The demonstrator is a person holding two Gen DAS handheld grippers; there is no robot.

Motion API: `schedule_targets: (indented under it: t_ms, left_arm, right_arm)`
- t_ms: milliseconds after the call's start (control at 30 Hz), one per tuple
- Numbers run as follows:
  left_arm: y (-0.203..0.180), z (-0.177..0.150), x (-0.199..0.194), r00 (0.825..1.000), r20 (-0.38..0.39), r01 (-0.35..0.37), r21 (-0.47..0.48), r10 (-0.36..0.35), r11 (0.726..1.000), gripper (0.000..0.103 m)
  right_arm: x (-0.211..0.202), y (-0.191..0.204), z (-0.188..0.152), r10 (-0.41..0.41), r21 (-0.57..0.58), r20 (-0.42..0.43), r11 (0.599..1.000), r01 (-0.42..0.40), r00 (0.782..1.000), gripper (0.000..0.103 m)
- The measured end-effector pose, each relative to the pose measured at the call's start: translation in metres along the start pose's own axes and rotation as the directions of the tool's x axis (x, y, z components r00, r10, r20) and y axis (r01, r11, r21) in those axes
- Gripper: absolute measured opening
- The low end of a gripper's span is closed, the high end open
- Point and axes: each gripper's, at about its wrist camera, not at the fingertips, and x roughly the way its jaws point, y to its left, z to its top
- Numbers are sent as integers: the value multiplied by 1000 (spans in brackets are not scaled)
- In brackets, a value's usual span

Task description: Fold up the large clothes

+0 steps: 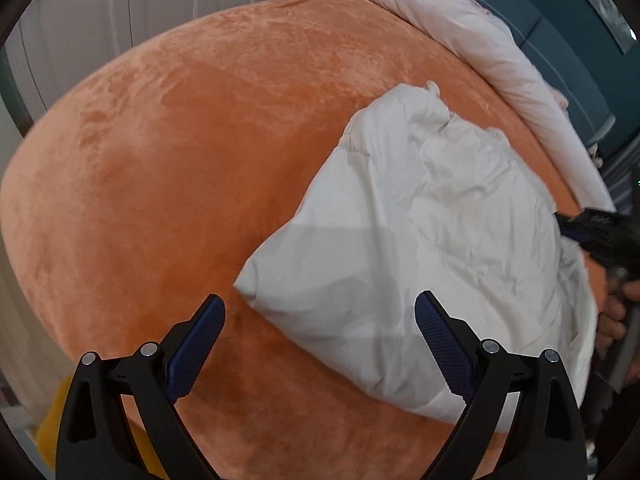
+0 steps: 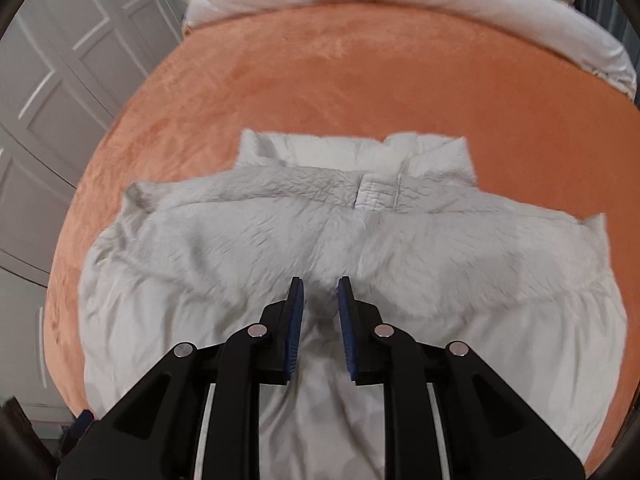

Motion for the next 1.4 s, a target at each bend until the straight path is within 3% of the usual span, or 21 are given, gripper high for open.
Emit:
schedule_targets:
  t_ms: [100, 233, 400, 467, 533, 567, 600, 633, 700, 800, 933, 1067, 1133, 1200, 1233, 1267, 1333, 1400]
  left_arm:
    - [6, 1, 9, 997, -32, 69, -74, -72, 995, 94]
    - [9, -2, 27, 990, -67, 110, -153, -121, 982, 94]
    - [-12, 12, 42, 987, -44, 150, -132, -157, 980, 96]
    - [-21, 20, 48, 975, -59, 204, -150, -215, 967, 83]
    - [-38, 26, 42, 970, -56, 228, -132, -237, 965, 55]
    - [-44, 29, 35, 967, -41, 245, -107, -251, 964, 46]
    - [-54, 32, 23, 965, -24, 261, -65, -263, 963, 25]
    - [-59, 33, 15, 964, -15, 265, -36, -266, 963, 18]
    - [-73, 33, -11, 960, 25, 278, 35, -279, 960, 15]
    - [-91, 28, -43, 952, 68, 291, 117, -300, 950, 12]
    - [-118, 19, -76, 937, 112, 302, 213, -330, 929, 11]
    - [-165, -1, -106, 919, 92, 331, 350, -384, 876, 11]
    - [-196, -16, -112, 919, 75, 317, 445, -388, 837, 11]
    - [-231, -36, -113, 920, 56, 298, 542, -388, 786, 11]
    - [-250, -45, -111, 919, 38, 301, 578, -393, 759, 11]
    - [-261, -50, -108, 914, 24, 313, 591, -404, 743, 11]
    - [-289, -62, -104, 905, -21, 340, 637, -425, 692, 11]
    - [-312, -75, -97, 907, -50, 337, 683, -418, 648, 11]
  right_arm:
    - [39, -4, 5, -8, 0, -78, 1000, 8, 997, 17]
    - [61, -5, 8, 3, 14, -66, 1000, -2, 998, 15]
    - [64, -5, 4, 4, -15, -42, 1000, -4, 999, 14]
    - [61, -7, 4, 22, -9, -36, 1000, -22, 999, 14]
    - [52, -13, 3, 52, -8, -30, 999, -52, 998, 14]
    - [40, -18, -1, 62, -5, -28, 998, -62, 998, 15]
    - [31, -19, -4, 68, -4, -19, 998, -68, 998, 16]
    - [17, -19, -8, 78, -9, 4, 997, -78, 997, 17]
    - [-26, -27, -31, 102, -40, 77, 994, -99, 992, 17]
    - [-67, -44, -71, 120, -67, 103, 991, -114, 987, 14]
    - [-56, -56, -122, 189, -56, -17, 980, -190, 982, 3]
    - [-30, -41, -139, 225, -55, -30, 972, -226, 974, 0]
    - [-22, -37, -140, 244, -50, -28, 968, -245, 969, 0]
    - [-18, -45, -141, 307, -8, -20, 952, -307, 952, 0]
    - [-16, -53, -142, 350, 23, -12, 936, -350, 937, 0]
    - [-16, -70, -146, 431, 86, 3, 899, -429, 903, 0]
    - [-25, -98, -155, 518, 178, 42, 838, -517, 854, 0]
    - [-43, -123, -167, 544, 211, 99, 807, -552, 833, 0]
